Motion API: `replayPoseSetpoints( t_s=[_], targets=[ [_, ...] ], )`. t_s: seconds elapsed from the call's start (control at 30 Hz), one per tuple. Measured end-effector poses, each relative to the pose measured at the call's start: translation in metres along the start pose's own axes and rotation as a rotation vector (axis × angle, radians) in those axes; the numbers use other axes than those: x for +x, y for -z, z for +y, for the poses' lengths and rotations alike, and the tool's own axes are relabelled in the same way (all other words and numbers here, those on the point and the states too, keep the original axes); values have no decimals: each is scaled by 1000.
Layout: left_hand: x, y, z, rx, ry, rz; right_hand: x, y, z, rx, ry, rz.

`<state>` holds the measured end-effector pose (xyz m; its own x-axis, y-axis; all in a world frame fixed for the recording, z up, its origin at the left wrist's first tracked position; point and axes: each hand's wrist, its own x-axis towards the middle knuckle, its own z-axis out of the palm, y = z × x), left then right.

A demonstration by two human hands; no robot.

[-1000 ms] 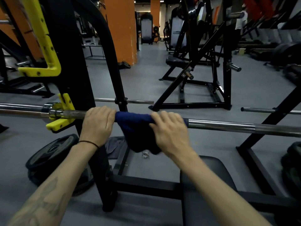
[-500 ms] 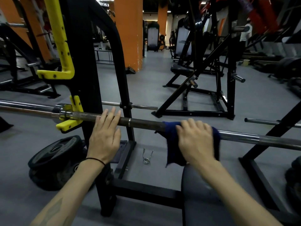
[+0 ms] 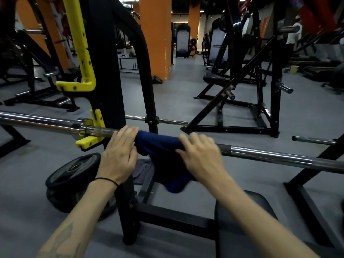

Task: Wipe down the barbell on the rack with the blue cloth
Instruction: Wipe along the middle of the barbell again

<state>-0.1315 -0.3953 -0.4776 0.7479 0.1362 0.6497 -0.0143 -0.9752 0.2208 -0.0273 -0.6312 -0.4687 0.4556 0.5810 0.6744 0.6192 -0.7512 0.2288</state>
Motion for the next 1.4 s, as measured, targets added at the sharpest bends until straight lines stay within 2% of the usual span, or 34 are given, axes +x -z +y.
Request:
replayPoseSetpoints(
  t_s=[0.13, 0.23, 0.37, 0.53, 0.63, 0.7, 0.77, 0.8, 0.87, 0.97, 1.07, 1.17, 1.4],
  targets=[
    [3, -5, -4, 79, -60, 29, -59, 26, 86, -63, -98, 12],
    [19, -4, -13, 122, -86, 58, -81, 39, 116, -91, -185, 0],
    [46, -3, -27, 277, -178, 107, -73, 35, 96, -143, -273, 4],
    [62, -6, -30, 332, -246, 100, -23, 13, 24, -39, -198, 79],
    [75, 3, -30, 426, -210, -37, 30, -7, -56, 60, -178, 73],
    [94, 9, -27, 453, -104, -287, 60, -16, -104, 106, -200, 51],
    [106, 12, -29, 417, -13, -461, 75, -19, -123, 123, -221, 40],
    [105, 12, -32, 423, -21, -455, 76, -21, -121, 131, -189, 44],
    [90, 6, -40, 423, -119, -242, 67, -19, -102, 150, -90, 53],
    [64, 0, -40, 194, -50, 14, 45, -10, -57, 136, -91, 22],
    [60, -3, -28, 132, 4, 87, -6, 8, 1, 70, -121, 9],
    [62, -3, -27, 159, 50, 75, -35, 24, 33, 92, -183, 62],
    [74, -4, -25, 339, 84, -168, -10, 17, -7, 46, -532, 35]
  ],
)
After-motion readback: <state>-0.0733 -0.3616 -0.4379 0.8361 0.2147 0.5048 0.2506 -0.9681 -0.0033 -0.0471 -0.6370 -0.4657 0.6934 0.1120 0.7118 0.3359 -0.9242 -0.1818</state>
